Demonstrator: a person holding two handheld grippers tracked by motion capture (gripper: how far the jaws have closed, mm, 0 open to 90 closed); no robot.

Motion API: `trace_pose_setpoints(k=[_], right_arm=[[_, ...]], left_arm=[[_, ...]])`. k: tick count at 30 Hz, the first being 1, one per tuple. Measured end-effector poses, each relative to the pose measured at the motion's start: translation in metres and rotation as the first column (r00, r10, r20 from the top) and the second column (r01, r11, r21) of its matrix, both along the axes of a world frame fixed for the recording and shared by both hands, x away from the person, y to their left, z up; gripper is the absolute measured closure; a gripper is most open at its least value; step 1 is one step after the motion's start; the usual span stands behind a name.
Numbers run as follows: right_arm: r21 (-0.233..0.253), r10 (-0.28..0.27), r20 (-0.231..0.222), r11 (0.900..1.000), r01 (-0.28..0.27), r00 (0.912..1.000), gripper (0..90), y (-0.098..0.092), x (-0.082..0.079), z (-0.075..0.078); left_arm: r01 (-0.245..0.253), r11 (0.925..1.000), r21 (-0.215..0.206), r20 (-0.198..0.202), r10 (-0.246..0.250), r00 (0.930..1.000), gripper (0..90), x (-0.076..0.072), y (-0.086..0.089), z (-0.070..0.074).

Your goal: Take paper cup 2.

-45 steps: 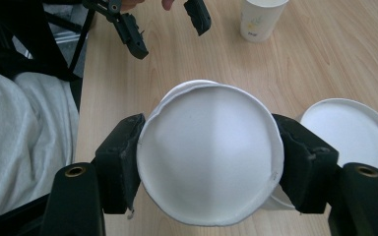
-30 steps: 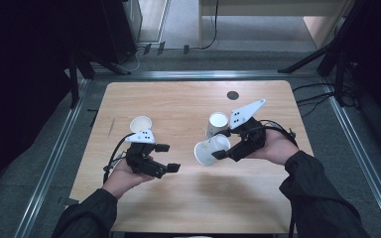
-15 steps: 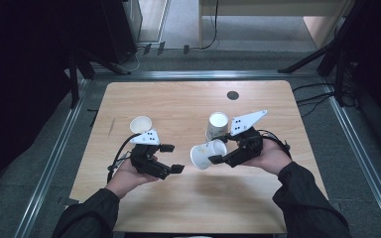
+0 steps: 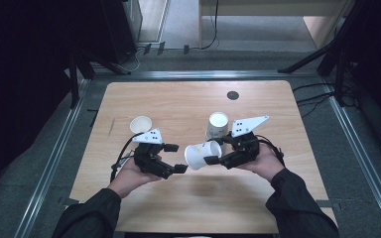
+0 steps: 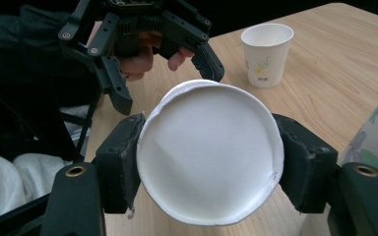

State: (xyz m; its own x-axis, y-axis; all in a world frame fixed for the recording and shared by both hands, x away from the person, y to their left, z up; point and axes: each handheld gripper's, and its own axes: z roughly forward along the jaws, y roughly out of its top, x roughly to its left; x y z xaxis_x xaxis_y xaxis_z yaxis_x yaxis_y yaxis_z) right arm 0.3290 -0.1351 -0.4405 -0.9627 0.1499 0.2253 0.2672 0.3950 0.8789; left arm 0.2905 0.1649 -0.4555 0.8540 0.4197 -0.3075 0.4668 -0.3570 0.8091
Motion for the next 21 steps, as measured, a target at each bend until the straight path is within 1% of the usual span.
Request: trace_pose_setpoints(k=[1,4,6,10,11,13,21], right_arm=[[0.014,-0.001,-0.008,1.000,0.002,1.0000,34.6,-0.0001,-0.0001,-0.0005],[0.043,-0.004,-0.013,0.999,0.004,0.9999,34.7,0.0001,-0.0003,-0.0019],[0.047,-0.006,-0.013,0.999,0.006,0.9999,34.6,0.0011,-0.0015,-0.0028],[0.068,-0.013,-0.015,0.998,0.014,0.9998,34.7,0.0021,-0.0025,-0.0033],[0.077,-0.011,-0.023,0.997,0.013,0.9997,34.7,0.0022,-0.0026,-0.0029],[0.097,-0.007,-0.029,0.995,0.010,0.9995,34.6,0.0023,-0.0026,-0.0027],[0.138,0.014,-0.053,0.990,-0.007,0.9985,34.7,0.0041,-0.0035,-0.0027]], left_arm=[[0.003,1.0000,-0.006,-0.003,-0.003,1.0000,12.2,0.0004,0.0004,0.0002],[0.003,0.9999,-0.016,-0.013,-0.003,0.9999,10.8,0.0010,0.0001,-0.0001],[0.011,0.9997,-0.022,-0.021,-0.012,0.9997,10.2,0.0012,-0.0007,-0.0008],[0.030,0.9995,-0.011,-0.016,-0.030,0.9994,9.1,0.0005,-0.0036,-0.0016],[0.030,0.9995,-0.009,-0.014,-0.030,0.9994,9.1,0.0004,-0.0043,-0.0018],[0.029,0.9995,-0.015,-0.018,-0.029,0.9994,9.1,0.0007,-0.0051,-0.0020],[0.044,0.9982,-0.041,-0.014,-0.044,0.9989,9.1,0.0022,-0.0054,-0.0019]])
